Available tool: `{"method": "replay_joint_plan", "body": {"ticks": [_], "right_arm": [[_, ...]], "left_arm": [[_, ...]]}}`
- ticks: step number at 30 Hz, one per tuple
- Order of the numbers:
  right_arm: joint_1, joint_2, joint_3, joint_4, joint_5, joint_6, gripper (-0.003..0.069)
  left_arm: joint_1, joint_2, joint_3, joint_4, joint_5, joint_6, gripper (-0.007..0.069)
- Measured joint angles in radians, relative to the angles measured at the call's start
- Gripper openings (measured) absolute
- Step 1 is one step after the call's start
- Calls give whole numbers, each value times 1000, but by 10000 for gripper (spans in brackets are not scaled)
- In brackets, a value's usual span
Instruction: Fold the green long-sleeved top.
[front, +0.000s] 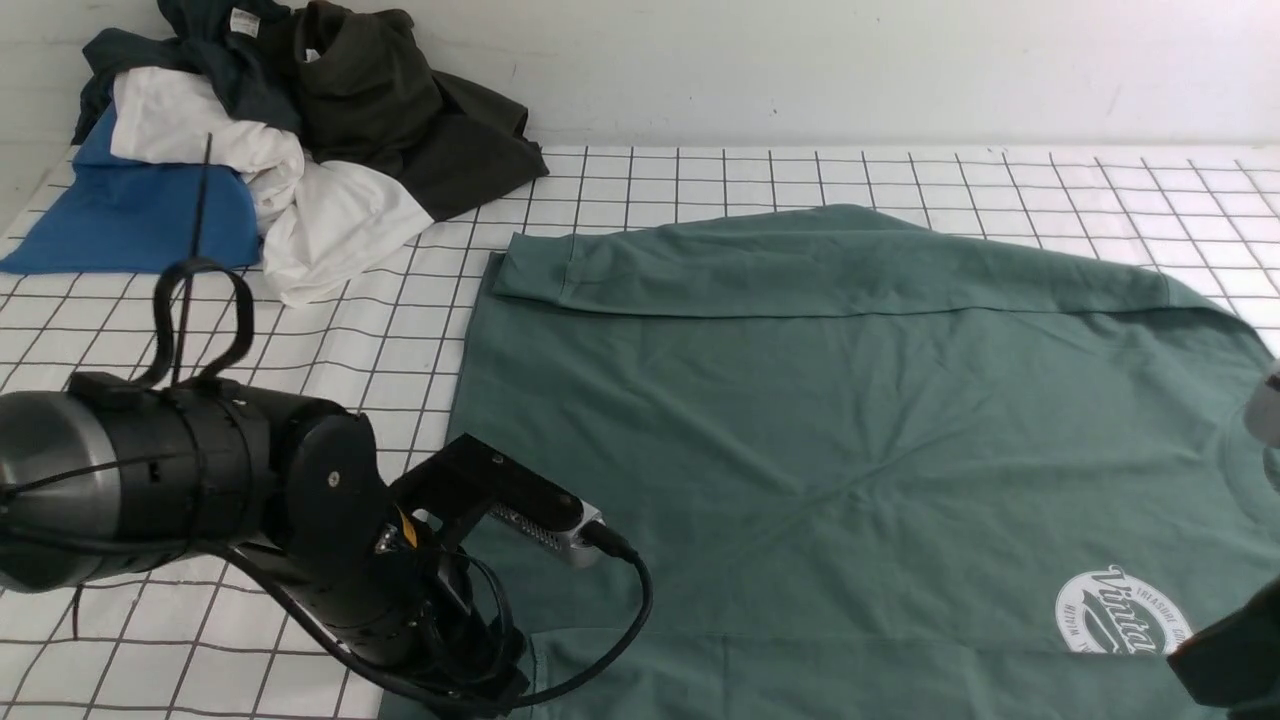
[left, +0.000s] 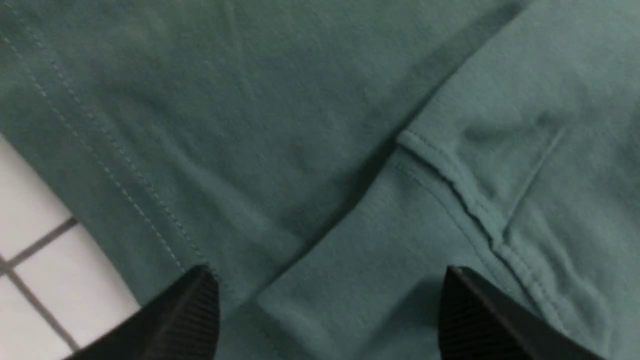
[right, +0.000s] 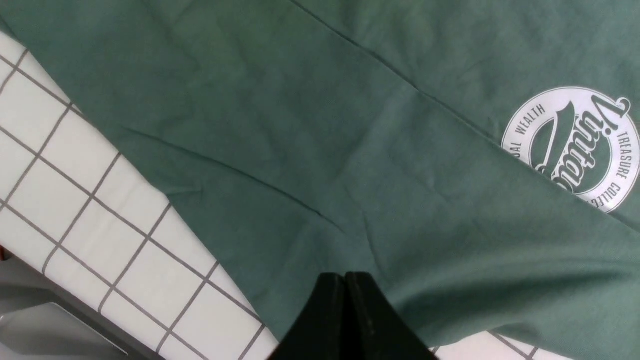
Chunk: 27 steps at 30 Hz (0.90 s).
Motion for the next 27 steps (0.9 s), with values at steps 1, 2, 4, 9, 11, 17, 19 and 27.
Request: {"method": "replay_joint_plan", "body": {"ticks": [1,2,4,9,11,17,19,27], "right_arm": [[0,0,0,-1,0,0,-14],[0,0,0,-3,0,0,-14],[0,0,0,-6,0,0,-14],[0,0,0,-6,0,0,-14],[0,0,0,-6,0,0,-14],[0,0,0,-10,0,0,-14],[0,0,0,-20,0,0,-14],[0,0,0,-78,0,-1,-14]], "left_arm": [[0,2,0,0,-1,0,538],[0,12,0,-1,-6,0,528],[0,16,0,-6,-15,0,484],[0,16,0,-12,-21,-1,278],[0,16,0,-12,-22,-1,172],[0,10,-63,-3,34,7,22],[0,2,-131,15,82,7,20],[26,50,-525,123,270,7,20]]}}
